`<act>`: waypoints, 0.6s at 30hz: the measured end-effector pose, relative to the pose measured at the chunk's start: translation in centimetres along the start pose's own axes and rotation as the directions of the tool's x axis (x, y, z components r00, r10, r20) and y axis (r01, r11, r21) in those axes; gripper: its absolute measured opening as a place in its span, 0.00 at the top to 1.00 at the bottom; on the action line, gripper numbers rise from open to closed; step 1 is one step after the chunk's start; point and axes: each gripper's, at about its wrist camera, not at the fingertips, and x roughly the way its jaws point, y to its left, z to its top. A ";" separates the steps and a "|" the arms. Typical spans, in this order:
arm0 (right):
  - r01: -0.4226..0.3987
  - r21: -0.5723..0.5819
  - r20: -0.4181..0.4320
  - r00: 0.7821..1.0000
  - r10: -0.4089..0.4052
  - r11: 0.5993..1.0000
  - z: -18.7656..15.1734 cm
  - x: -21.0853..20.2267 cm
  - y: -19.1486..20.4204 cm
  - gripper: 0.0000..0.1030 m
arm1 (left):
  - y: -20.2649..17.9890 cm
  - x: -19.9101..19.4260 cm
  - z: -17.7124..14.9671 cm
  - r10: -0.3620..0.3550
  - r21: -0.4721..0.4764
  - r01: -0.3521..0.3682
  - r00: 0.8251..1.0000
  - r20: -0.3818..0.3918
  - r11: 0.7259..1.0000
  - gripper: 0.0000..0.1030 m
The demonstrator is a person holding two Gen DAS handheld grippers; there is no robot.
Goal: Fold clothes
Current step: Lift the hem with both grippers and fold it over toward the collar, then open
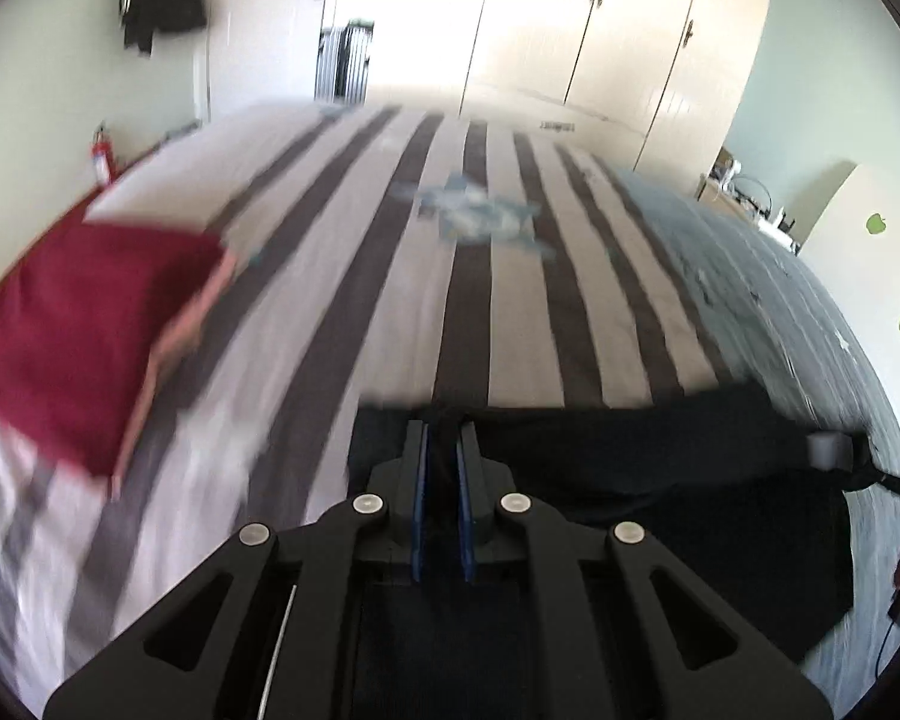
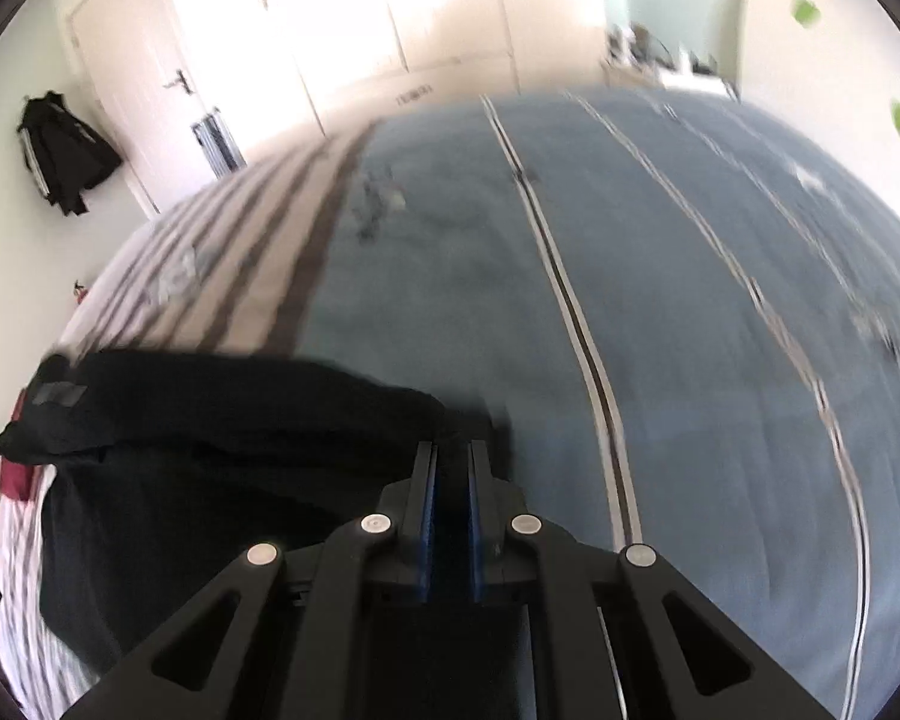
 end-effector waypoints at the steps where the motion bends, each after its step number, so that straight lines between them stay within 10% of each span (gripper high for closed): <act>1: 0.004 0.016 -0.029 1.000 -0.003 1.000 -1.4 0.1 -0.5 0.92 | 0.3 0.7 -1.3 0.014 0.008 -0.014 0.999 -0.035 1.000 0.92; 6: 0.050 0.027 -0.139 0.989 -0.045 0.998 -5.3 1.4 -1.3 0.85 | 2.4 1.3 -4.3 0.034 -0.070 -0.045 0.988 -0.151 0.997 0.84; 10: 0.081 0.043 -0.144 0.987 -0.074 0.996 -5.3 0.4 -1.5 0.73 | 2.8 -0.8 -4.4 0.080 -0.120 -0.091 0.992 -0.094 0.989 0.62; 18: 0.097 0.077 -0.078 0.993 -0.091 0.992 -5.6 -3.4 -2.1 0.71 | 3.8 -4.2 -4.4 0.141 -0.184 -0.144 0.990 -0.027 0.972 0.59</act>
